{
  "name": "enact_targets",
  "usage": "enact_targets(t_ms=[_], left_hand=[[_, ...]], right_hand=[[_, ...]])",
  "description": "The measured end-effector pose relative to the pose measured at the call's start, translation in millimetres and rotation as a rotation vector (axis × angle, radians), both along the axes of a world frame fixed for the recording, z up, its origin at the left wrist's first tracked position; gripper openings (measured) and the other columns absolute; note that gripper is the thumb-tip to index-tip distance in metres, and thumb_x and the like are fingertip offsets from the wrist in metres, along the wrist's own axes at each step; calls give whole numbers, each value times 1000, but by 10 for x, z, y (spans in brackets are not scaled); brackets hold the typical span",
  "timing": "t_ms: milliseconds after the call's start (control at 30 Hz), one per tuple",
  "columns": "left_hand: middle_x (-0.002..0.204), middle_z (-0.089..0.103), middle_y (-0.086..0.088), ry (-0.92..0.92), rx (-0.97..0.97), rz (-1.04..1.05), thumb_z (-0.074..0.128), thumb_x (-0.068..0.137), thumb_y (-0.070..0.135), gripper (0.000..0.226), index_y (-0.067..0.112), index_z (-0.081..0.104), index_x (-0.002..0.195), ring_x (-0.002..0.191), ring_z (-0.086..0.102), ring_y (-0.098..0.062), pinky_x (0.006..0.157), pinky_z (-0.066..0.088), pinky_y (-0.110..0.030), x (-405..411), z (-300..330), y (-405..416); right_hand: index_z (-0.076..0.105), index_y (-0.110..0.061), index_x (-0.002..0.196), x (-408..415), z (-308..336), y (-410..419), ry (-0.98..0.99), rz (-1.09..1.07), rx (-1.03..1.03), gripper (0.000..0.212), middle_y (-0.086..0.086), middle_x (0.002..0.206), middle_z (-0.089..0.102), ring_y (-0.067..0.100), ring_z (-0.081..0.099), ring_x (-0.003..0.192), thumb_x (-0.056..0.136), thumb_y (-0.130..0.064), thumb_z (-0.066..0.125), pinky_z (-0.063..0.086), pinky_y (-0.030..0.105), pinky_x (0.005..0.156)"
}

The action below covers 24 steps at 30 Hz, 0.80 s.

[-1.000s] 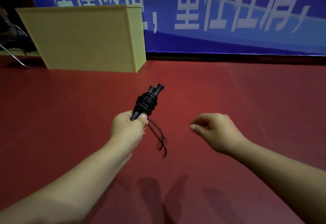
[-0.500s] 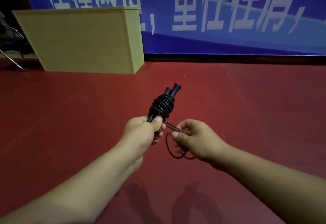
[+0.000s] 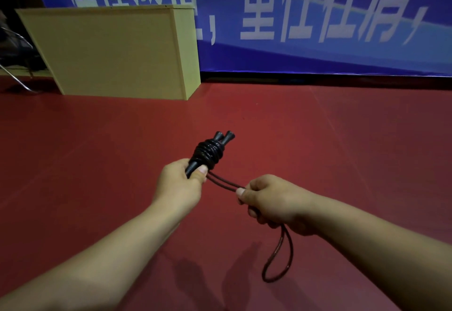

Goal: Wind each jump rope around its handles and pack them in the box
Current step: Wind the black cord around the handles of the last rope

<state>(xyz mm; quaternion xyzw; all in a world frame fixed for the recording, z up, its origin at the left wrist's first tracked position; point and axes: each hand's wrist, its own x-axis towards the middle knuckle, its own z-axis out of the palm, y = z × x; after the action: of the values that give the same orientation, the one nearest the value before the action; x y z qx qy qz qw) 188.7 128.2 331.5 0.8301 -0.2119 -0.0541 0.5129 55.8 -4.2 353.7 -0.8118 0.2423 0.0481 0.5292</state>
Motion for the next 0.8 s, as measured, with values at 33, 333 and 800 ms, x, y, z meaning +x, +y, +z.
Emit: enact_targets(t_ms=[33, 333, 800], left_hand=[[73, 68, -9, -38, 51, 20, 62, 92, 21, 16, 15, 65, 77, 66, 62, -31, 64, 50, -41, 42, -13, 28], [64, 69, 1, -146, 418, -48, 73, 84, 37, 13, 24, 73, 84, 67, 67, -19, 62, 50, -31, 87, -41, 138], [81, 59, 4, -353, 681, -650, 56, 94, 38, 14, 25, 56, 96, 78, 58, -23, 68, 46, -37, -208, 54, -35]], right_hand=[[61, -11, 89, -5, -11, -8, 8, 1, -6, 29, 1, 65, 51, 13, 44, 50, 101, -34, 48, 34, 25, 47], [66, -17, 86, -34, -1, -17, -159, 71, -94, 24, -2, 68, 46, 15, 45, 65, 97, -35, 54, 43, 34, 62], [66, -20, 79, -92, -36, -216, -330, -91, -418, 25, -2, 68, 67, 15, 63, 66, 96, -33, 54, 50, 34, 65]])
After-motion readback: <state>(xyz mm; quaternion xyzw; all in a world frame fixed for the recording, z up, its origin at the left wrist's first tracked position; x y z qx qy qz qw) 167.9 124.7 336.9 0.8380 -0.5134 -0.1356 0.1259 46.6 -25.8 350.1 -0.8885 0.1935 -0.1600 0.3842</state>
